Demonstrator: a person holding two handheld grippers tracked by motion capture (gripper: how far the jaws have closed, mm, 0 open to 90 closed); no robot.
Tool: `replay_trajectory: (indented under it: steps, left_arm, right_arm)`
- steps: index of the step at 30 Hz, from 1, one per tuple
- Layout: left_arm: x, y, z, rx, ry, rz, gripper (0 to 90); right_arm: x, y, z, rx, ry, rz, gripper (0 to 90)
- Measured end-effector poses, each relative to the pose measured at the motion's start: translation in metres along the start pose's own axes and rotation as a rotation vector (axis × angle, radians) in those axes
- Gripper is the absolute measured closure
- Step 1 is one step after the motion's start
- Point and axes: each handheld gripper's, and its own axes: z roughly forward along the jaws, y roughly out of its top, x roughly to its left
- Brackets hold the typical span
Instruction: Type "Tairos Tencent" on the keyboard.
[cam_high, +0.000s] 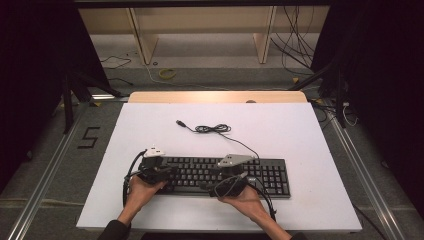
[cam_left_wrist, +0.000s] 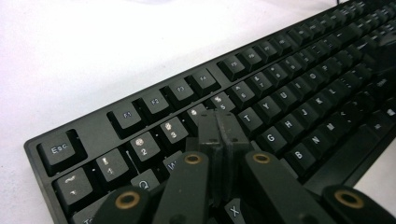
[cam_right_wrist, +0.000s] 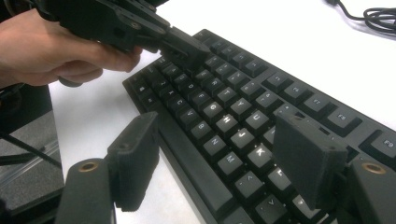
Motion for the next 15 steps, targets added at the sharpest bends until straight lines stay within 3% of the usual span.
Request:
replay_trajectory:
  steps: [9,15]
  left_arm:
    - [0.0018,-0.0027,0.0071,0.037,0.012,0.002,89.1]
    - [0.0004,-0.0039,0.0082,0.031,0.015,0.006,89.3]
  right_arm:
    - [0.0008,-0.002,-0.0023,-0.003,0.001,-0.001,32.6]
    - [0.0012,-0.0022,-0.0022,-0.003,-0.001,-0.001,32.6]
